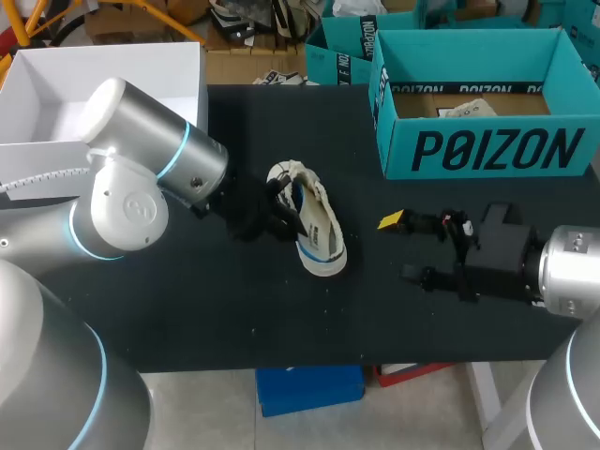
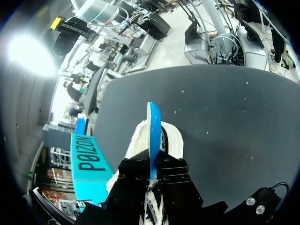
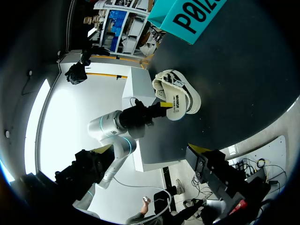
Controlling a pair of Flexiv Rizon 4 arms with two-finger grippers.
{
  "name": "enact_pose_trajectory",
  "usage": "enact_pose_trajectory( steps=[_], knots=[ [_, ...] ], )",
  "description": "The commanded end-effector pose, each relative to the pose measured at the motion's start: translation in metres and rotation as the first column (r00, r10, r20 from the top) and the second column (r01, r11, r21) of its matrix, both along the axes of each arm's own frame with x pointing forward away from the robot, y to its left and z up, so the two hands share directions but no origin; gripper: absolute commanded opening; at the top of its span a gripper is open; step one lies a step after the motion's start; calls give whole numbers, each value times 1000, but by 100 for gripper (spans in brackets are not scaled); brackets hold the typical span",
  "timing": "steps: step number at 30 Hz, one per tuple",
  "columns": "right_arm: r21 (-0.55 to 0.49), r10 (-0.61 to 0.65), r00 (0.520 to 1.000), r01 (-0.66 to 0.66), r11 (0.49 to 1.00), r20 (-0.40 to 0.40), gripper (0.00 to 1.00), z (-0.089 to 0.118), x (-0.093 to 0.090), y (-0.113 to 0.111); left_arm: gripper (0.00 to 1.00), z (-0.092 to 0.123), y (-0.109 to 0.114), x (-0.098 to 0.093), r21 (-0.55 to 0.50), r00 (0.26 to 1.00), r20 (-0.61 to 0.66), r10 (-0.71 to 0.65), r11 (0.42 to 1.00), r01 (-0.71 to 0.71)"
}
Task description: Take the shoe out of the shoebox, open the shoe tongue, remove and reinsert the insole, then place the shoe into the shoebox
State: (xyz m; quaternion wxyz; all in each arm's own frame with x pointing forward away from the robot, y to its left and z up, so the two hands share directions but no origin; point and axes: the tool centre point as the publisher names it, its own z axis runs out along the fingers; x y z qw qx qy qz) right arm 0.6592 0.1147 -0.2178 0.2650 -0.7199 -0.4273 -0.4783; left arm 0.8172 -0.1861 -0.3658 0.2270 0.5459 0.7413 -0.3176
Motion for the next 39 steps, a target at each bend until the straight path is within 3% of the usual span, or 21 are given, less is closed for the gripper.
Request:
enact_pose_trajectory(
  steps=[1, 17, 25, 26, 28, 29, 32, 39],
  knots=[
    [-1, -1, 1000, 1, 1000, -1, 100, 0, 0, 1, 0, 6, 2, -6, -16, 1000, 6, -9, 1000, 9],
    [-1, -1, 1000, 1, 1000, -1, 100, 0, 0, 1, 0, 26, -30, -51, -100, 995, 15, -97, 990, 98],
    [-1, -1, 1000, 1, 1000, -1, 100, 0, 0, 1, 0, 23, -44, -66, -118, 993, -11, -121, 986, 119],
    [-1, -1, 1000, 1, 1000, -1, 100, 0, 0, 1, 7, 21, -45, -67, -116, 992, -22, -124, 986, 121],
    [-1, -1, 1000, 1, 1000, -1, 100, 0, 0, 1, 55, 16, -45, -66, -98, 990, -40, -134, 987, 130],
    [-1, -1, 1000, 1, 1000, -1, 100, 0, 0, 1, 68, 14, -45, -66, -91, 990, -45, -134, 987, 129],
    [-1, -1, 1000, 1, 1000, -1, 100, 0, 0, 1, 84, 7, -39, -60, -59, 990, -55, -129, 990, 126],
    [-1, -1, 1000, 1, 1000, -1, 100, 0, 0, 1, 85, 13, -21, -42, -5, 994, -12, -106, 994, 106]
  ],
)
